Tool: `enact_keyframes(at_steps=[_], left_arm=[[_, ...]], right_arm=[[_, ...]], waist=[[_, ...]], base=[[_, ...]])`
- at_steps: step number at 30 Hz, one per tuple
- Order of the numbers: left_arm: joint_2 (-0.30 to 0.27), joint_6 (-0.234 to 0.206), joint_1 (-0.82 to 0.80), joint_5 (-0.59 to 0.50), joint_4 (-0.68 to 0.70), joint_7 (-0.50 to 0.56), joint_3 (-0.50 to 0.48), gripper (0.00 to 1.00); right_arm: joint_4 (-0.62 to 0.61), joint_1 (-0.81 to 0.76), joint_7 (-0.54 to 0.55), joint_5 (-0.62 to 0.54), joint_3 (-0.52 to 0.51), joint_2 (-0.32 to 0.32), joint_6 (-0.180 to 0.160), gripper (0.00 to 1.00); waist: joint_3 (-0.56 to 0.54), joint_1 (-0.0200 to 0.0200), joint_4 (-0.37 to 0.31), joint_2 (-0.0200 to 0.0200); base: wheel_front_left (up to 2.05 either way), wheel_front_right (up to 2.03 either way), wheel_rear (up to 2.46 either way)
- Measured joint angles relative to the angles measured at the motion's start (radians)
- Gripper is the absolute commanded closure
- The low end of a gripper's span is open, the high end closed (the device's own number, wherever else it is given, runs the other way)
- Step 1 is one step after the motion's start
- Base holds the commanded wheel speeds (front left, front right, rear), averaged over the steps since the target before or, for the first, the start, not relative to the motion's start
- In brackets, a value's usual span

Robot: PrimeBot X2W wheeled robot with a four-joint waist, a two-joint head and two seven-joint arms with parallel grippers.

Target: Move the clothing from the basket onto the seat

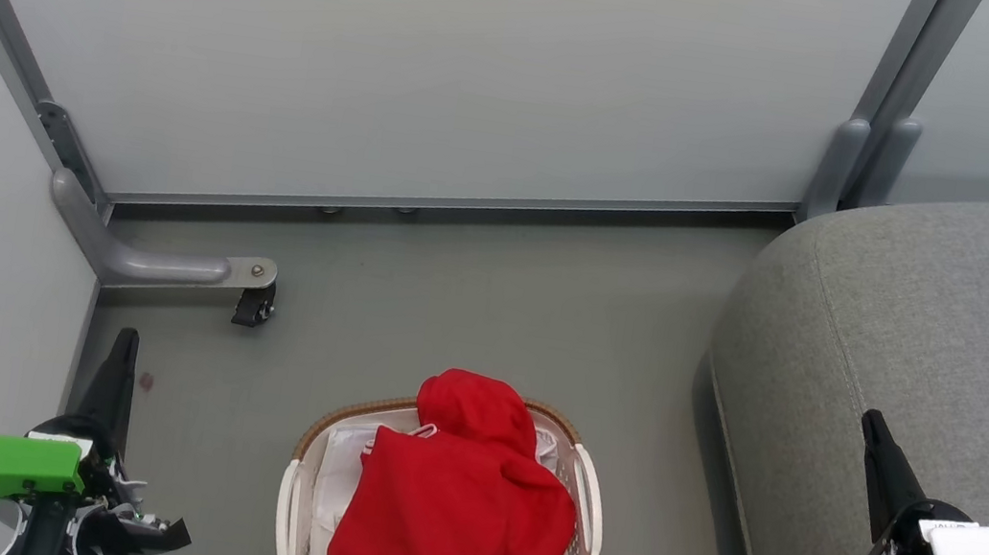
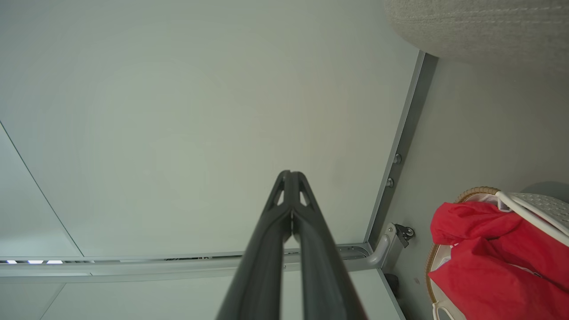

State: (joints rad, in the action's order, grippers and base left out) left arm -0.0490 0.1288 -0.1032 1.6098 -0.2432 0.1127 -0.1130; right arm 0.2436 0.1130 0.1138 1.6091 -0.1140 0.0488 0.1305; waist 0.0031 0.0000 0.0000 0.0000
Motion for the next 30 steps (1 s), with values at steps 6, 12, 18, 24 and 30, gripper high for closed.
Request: enact_keyframes(at_steps=[6, 12, 18, 24, 30], left_arm=[[0.0, 0.0, 0.0, 0.0, 0.0, 0.0, 0.0, 1.0], [0.0, 0.0, 0.0, 0.0, 0.0, 0.0, 0.0, 1.0], [0.001, 0.0, 0.003, 0.0, -0.01, 0.0, 0.001, 0.0], [0.007, -0.001, 0.025, -0.008, -0.05, -0.013, 0.009, 0.0], [0.0, -0.001, 0.024, -0.115, -0.054, -0.044, 0.023, 0.0]], right_arm=[[0.0, 0.0, 0.0, 0.0, 0.0, 0.0, 0.0, 1.0], [0.0, 0.0, 0.0, 0.0, 0.0, 0.0, 0.0, 1.0], [0.008, -0.001, 0.0, 0.0, 0.0, -0.002, 0.0, 0.0], [0.037, -0.023, -0.01, -0.007, 0.01, -0.01, 0.0, 0.0], [0.037, -0.02, -0.042, -0.092, 0.033, 0.007, 0.0, 0.0]], waist=[[0.0, 0.0, 0.0, 0.0], [0.0, 0.0, 0.0, 0.0], [0.0, 0.0, 0.0, 0.0], [0.001, 0.0, 0.0, 0.0], [0.002, 0.0, 0.003, 0.0]], base=[[0.0, 0.0, 0.0], [0.0, 0.0, 0.0], [0.0, 0.0, 0.0], [0.0, 0.0, 0.0], [0.0, 0.0, 0.0]])
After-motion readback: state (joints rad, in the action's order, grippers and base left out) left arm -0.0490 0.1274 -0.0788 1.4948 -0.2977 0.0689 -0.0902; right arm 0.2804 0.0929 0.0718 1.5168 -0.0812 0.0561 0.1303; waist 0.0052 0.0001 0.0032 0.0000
